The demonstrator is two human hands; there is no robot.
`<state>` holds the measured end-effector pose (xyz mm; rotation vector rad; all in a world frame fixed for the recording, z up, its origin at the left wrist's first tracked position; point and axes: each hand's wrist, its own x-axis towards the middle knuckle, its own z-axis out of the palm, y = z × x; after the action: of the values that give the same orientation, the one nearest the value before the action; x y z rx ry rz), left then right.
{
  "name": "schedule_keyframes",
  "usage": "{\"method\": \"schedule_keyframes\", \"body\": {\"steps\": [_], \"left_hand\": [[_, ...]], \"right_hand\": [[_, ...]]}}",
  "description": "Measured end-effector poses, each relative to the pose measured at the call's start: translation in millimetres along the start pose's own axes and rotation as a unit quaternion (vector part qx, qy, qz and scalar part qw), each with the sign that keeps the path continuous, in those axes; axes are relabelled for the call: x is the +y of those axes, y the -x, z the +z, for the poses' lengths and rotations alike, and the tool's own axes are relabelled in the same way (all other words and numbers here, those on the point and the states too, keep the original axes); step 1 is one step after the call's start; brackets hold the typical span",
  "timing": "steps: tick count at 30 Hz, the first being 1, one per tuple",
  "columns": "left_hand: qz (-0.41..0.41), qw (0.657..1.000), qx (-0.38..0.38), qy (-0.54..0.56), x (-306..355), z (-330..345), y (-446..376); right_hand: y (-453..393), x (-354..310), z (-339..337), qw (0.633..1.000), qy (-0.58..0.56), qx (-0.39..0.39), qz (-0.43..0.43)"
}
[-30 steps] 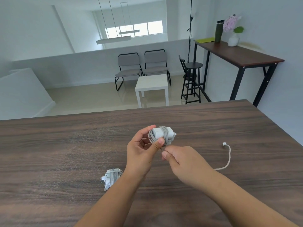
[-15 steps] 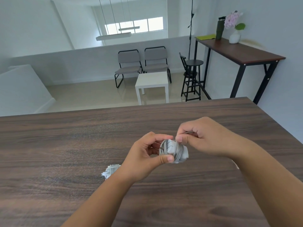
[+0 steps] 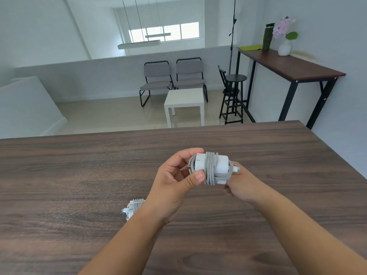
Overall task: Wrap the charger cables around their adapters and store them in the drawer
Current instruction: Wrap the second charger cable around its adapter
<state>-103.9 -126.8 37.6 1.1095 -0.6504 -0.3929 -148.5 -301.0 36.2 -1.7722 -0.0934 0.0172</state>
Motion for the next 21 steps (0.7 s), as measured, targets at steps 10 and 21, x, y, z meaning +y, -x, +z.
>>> {"method": "schedule_keyframes", "body": {"steps": [10, 21], "left_hand": [[0.044, 0.979, 0.197, -0.035, -21, 4, -8], [0.097, 0.953, 0.119, -0.261, -22, -21, -3]], "right_hand": [[5, 21, 40, 0.96, 0.255, 0.109, -0.034], [20, -10, 5, 0.885, 0.445, 0.051, -0.126]]}}
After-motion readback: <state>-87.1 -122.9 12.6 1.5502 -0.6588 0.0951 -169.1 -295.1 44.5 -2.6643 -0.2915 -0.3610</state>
